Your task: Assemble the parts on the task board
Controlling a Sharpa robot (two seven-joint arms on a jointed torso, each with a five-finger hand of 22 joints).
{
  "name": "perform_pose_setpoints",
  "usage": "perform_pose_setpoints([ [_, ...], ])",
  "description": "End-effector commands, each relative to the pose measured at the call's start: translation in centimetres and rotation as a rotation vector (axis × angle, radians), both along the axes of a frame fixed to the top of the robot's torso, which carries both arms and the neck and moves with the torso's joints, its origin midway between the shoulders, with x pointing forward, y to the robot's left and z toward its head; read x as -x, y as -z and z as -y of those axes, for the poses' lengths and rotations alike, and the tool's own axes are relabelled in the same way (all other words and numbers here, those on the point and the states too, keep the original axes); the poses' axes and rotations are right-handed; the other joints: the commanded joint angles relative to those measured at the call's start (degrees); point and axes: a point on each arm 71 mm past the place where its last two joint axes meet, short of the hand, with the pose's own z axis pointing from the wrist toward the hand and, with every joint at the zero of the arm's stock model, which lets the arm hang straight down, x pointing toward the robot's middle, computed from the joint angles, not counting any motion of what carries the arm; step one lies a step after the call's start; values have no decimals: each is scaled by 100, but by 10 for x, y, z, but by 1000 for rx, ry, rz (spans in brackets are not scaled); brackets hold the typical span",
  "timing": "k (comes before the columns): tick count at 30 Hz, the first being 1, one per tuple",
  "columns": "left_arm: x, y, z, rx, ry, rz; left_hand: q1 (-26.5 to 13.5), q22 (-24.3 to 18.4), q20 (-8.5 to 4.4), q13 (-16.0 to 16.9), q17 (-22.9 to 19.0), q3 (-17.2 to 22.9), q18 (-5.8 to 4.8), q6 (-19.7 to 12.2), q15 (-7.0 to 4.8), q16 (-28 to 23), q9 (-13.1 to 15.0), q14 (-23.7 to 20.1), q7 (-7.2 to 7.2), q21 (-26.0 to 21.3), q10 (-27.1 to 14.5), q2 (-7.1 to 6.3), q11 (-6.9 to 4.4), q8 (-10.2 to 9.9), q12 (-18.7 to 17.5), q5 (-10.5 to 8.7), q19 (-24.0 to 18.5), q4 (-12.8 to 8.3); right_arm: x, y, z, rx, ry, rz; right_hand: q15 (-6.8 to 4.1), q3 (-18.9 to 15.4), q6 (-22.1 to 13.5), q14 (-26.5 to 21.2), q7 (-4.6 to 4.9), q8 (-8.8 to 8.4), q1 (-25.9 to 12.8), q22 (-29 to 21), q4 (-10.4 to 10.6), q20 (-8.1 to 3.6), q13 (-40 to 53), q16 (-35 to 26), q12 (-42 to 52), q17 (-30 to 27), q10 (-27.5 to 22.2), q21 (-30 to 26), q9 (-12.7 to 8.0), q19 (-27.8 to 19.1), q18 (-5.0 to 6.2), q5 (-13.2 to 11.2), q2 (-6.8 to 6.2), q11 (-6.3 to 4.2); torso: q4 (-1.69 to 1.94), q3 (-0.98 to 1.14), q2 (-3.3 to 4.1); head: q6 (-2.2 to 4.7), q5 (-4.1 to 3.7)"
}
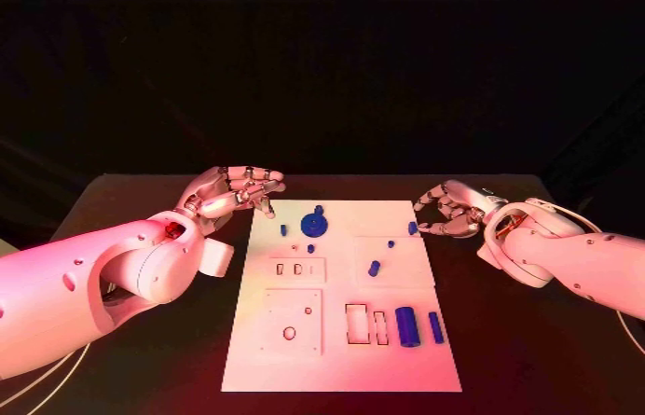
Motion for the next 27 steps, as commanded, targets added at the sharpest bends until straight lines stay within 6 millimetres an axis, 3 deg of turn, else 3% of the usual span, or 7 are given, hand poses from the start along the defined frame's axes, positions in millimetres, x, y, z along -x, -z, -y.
perform_pose_setpoints([
  [1, 0, -1, 2, 15, 20, 7, -54, 5, -9, 8, -9, 28, 31, -37, 8, 2, 6, -30, 39, 26, -7, 5, 18, 3, -39, -2, -46, -12, -1, 5, -1, 9, -29, -34, -22, 24, -51, 616, 4, -36, 71, 1509, -28, -13, 1142, 25, -26, 1494, 235, 25, -11, 600, -39, 36, 6, -32, -5, -4, -2, -29, 25],
  [27, 0, -1, 1, 12, 18, 5, -58, 12, -9, 8, -14, 42, 31, -39, 8, -1, 8, -35, 39, 38, -8, 0, 19, 3, -40, -2, -59, -31, -5, 19, -8, 11, -29, -73, -27, 156, 94, 619, 3, 24, 58, 1509, 25, -10, 1204, 30, 50, 1507, 300, 25, -9, 600, -39, 110, 77, -30, -11, -12, -10, -91, 50],
])
